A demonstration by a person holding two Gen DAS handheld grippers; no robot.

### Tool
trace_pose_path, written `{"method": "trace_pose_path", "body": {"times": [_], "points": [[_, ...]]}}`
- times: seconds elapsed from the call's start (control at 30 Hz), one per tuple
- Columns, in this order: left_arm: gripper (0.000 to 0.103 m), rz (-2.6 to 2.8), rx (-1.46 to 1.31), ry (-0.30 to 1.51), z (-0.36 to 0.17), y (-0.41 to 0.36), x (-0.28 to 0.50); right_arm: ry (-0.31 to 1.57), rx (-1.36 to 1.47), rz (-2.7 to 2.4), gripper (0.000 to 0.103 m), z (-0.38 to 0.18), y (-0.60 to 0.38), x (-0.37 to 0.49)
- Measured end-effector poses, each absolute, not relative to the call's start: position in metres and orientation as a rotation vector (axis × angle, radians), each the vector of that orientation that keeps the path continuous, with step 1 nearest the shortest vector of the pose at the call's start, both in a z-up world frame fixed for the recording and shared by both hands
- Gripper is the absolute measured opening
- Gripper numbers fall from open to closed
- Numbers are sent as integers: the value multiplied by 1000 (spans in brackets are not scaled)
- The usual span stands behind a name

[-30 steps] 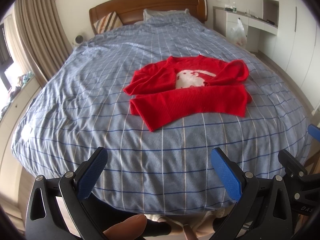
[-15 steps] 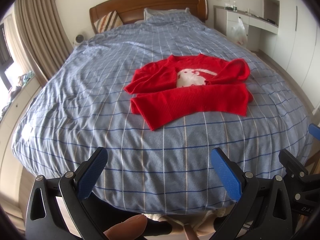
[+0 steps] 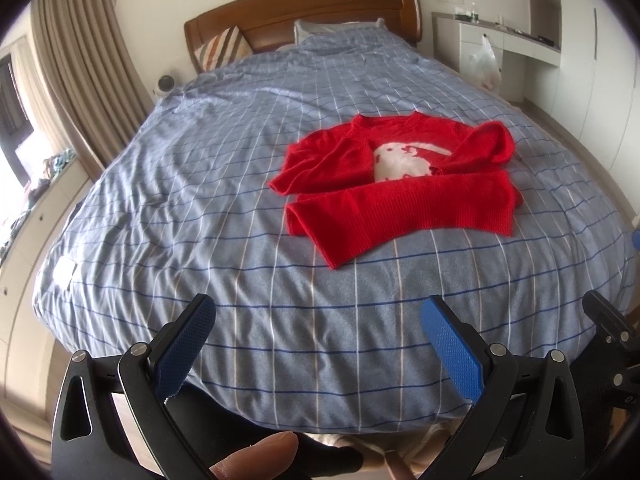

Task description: Fold small clothes

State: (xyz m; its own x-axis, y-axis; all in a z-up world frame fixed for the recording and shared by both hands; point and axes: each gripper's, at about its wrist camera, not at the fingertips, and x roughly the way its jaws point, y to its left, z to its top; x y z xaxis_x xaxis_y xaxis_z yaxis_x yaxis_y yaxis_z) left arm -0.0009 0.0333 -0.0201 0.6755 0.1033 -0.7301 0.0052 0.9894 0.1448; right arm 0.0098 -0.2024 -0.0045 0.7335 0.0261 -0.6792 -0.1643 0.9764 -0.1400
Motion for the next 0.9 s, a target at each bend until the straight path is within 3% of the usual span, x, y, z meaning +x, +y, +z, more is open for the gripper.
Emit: {"method": "trace_pose_path", "body": {"times": [0.63,0.8,0.9], "points": [[103,63,58,842,-22,47,10,711,-188,135,103,-1,-205,10],[103,18,-52,888,-69,70,51,617,-71,269,103,-23,-238,35],[101,-20,-96,927,-101,76,88,713,-2,322,103,-62,-258,83]]}}
